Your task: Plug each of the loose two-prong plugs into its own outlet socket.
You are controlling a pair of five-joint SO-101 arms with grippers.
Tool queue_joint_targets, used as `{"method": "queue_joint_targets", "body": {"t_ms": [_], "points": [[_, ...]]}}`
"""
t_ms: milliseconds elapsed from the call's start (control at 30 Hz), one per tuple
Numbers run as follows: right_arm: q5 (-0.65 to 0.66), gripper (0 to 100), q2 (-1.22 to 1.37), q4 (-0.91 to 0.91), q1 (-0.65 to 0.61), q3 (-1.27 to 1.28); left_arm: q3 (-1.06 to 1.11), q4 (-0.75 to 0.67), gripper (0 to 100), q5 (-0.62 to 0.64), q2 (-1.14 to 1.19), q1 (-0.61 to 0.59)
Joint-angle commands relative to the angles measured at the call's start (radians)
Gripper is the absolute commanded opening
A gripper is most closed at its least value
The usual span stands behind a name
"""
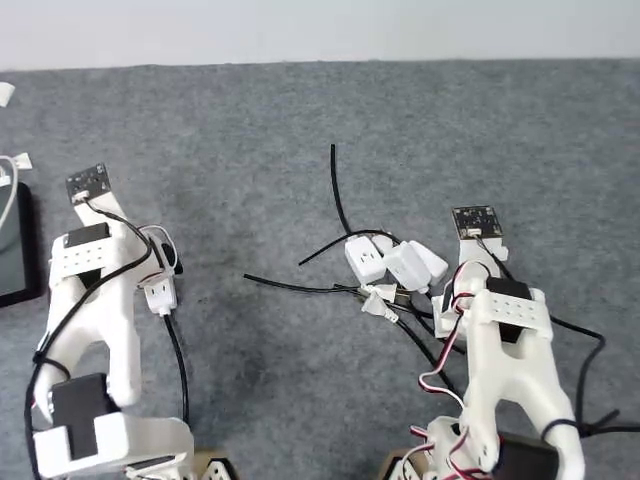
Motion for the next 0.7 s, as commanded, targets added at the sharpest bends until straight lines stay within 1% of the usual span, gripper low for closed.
{"method": "queue_joint_targets", "body": {"t_ms": [0, 133, 233, 333, 400, 533, 600, 667], "points": [[0.011, 1.2, -0.035, -0.018, -0.012, -0.002, -0.048, -0.020, 22, -0.008, -0.003, -0.009], [0.011, 1.2, -0.035, -0.016, -0.010, -0.002, -0.042, -0.054, 22, -0.008, 0.006, -0.008], [0.011, 1.2, -0.035, -0.015, -0.010, -0.002, -0.061, -0.055, 22, -0.014, 0.066, -0.005], [0.011, 1.2, -0.035, -0.015, -0.010, -0.002, -0.104, -0.049, 22, -0.061, 0.146, -0.006], [0.011, 1.2, -0.035, -0.015, -0.010, -0.002, -0.128, -0.046, 22, -0.071, 0.184, -0.009], [0.011, 1.2, -0.035, -0.018, -0.010, -0.002, -0.140, -0.014, 22, -0.098, 0.190, 0.000], [0.011, 1.2, -0.035, -0.018, -0.010, -0.002, -0.139, -0.012, 20, -0.132, 0.198, 0.012], [0.011, 1.2, -0.035, -0.018, -0.010, -0.002, -0.125, -0.017, 13, -0.153, 0.196, 0.023]]}}
